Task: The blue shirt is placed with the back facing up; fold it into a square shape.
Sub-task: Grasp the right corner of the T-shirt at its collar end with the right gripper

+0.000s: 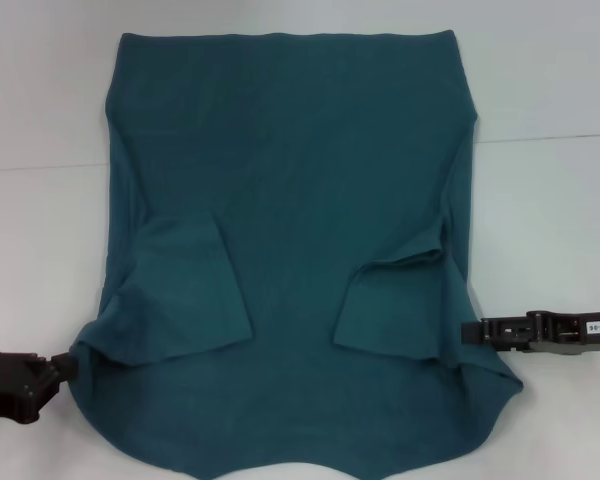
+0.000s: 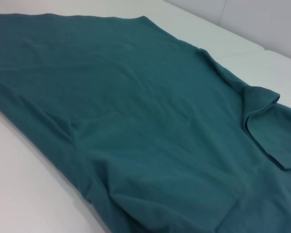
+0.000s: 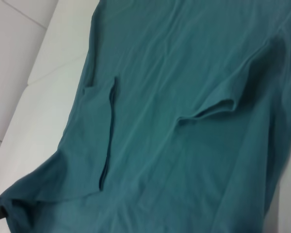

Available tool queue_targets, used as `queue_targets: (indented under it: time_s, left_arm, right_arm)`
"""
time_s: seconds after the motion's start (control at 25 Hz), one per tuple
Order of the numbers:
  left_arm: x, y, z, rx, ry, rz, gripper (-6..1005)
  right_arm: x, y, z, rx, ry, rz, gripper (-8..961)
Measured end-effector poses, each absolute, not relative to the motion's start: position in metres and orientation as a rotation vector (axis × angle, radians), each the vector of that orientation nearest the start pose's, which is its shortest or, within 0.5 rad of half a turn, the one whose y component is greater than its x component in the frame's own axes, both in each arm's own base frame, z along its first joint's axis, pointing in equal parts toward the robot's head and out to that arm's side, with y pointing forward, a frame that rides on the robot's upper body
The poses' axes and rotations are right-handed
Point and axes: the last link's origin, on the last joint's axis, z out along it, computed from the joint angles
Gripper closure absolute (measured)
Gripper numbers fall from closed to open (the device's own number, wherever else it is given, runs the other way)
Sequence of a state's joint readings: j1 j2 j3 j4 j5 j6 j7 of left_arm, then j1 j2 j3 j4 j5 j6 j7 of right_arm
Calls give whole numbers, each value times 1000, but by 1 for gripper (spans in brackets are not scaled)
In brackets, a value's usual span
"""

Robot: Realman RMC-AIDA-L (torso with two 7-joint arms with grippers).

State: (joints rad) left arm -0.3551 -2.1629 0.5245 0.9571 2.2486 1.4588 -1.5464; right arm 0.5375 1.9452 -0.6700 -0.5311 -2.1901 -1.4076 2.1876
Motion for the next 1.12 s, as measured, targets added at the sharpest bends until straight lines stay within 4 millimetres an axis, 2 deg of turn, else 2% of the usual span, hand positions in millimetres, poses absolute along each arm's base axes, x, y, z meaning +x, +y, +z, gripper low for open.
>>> queue_targets:
  time_s: [0.2,0.48,0.64,0.84,1.12]
  left_arm:
    - [-330,300,33,-2440,-900,-355,1000]
    - [-329,301,33,-2438,-898,-357,1001]
    - [-329,301,34,-2435,-898,-356,1001]
    - [-330,303,34,-2429,-899,-348,1000]
    - [-329,303,33,-2429,-898,-353,1000]
  right_arm:
    - [322,341,28,-2252,1766,491,226]
    - [303,353,18,-2327,1723,469,236]
    - [299,357,18,-2335,1701,466,242]
    - [309,354,31,-2283,1712,500,249]
    - [334,337,46,-2190,1800,473,259]
